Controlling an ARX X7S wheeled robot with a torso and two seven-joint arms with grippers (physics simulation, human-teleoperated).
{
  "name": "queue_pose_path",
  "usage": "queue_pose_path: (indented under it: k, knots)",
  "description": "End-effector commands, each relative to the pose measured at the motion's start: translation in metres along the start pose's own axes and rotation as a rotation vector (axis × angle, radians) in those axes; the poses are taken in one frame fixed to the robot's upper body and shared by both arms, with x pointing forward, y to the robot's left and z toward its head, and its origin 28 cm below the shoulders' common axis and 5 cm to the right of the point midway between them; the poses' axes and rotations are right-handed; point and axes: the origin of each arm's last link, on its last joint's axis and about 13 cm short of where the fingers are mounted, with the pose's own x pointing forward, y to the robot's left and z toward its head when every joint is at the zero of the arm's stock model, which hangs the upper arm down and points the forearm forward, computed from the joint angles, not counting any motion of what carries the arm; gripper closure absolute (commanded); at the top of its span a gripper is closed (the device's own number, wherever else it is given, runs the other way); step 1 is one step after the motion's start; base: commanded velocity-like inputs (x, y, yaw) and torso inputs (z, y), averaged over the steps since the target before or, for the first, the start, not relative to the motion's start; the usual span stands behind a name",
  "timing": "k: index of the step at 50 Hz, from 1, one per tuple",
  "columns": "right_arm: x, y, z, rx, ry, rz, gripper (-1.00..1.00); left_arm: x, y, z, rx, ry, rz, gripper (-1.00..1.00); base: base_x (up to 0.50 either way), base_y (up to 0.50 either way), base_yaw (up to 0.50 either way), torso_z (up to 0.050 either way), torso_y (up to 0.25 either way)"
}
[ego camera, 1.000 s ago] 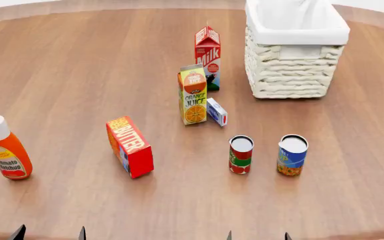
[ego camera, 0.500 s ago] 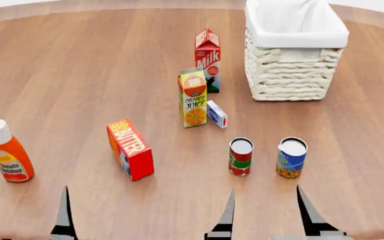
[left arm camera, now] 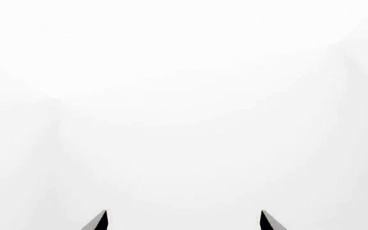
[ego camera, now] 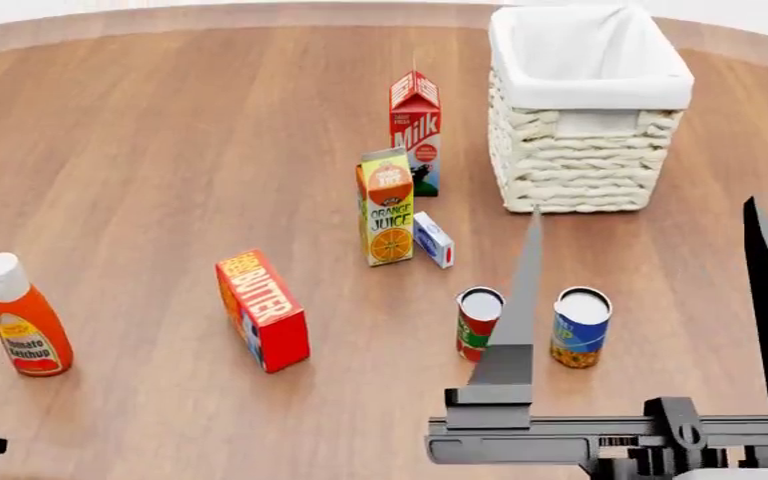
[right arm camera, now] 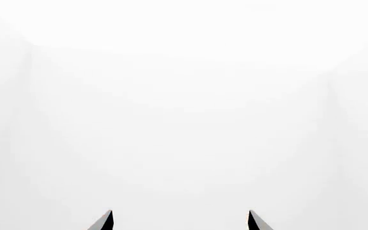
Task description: Pick up the alphabet soup and the tomato sauce, and put them in the basket.
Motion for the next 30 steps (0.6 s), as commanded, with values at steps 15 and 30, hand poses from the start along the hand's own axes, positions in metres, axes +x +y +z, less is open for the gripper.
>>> queue_pose_path:
  k: [15,30]
  knots:
    - [-0.0106,0.0069,0.0097,0.025,-0.073,0.071,-1.00,-0.0106,0.0017,0.0119,-0.047,-0.048,-0.007,-1.00,0.00,-0.17,0.00,0.003,0.005]
    - [-0.0047,0.0064,0.0172,0.023,-0.079,0.077,-1.00,-0.0103,0.0008,0.0121,-0.044,-0.049,-0.013,-1.00,0.00,-0.19,0.00,0.000,0.000]
